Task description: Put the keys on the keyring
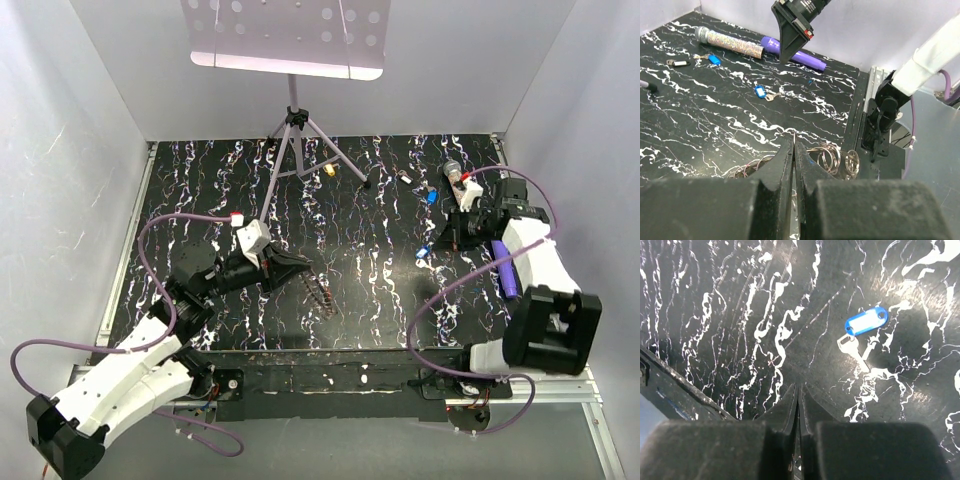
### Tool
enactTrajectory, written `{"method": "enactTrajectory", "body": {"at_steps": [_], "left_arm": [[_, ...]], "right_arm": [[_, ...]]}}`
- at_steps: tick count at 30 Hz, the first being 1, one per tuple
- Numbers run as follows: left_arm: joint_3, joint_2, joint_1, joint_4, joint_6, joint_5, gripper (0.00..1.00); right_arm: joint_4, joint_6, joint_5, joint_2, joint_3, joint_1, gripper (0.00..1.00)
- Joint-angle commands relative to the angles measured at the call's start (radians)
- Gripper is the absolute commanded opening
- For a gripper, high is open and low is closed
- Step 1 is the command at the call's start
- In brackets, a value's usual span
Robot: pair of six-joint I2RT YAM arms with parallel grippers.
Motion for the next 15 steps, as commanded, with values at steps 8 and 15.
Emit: {"method": "enactTrajectory", "body": {"at_steps": [8,15], "left_arm": [[-0.053,0.016,0.019,0.145,0.043,0.015,0.00],[-0.067,0.065,0.031,0.194,0.066,0.047,0.00]], "right_arm": [[-0.104,-0.188,-0.015,0.294,0.139,-0.011,0.51],[-0.023,-0.126,0.021,0.371,0.119,-0.003,0.41]]}}
